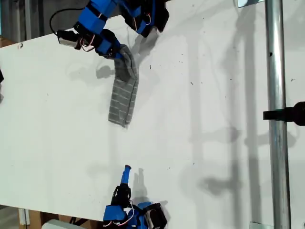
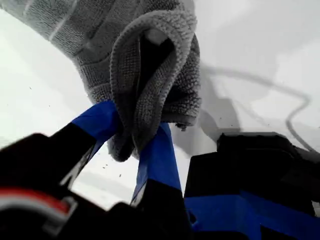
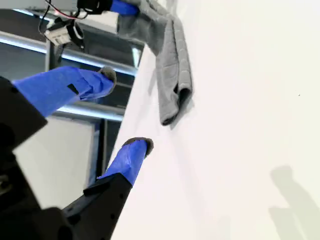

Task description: Grasp corners of a towel and fold twice.

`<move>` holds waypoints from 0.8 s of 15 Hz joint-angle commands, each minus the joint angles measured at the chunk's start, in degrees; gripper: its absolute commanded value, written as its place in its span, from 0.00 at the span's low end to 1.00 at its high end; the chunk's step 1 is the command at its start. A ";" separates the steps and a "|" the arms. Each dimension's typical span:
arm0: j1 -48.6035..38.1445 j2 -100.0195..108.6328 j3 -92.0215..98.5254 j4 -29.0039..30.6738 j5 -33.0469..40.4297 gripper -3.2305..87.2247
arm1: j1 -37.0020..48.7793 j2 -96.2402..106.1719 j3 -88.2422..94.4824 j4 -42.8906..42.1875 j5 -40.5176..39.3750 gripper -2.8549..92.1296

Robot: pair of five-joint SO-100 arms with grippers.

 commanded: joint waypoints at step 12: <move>-0.35 6.06 3.25 -3.34 -0.53 0.20 | -17.49 -26.81 -19.69 -50.45 0.88 0.14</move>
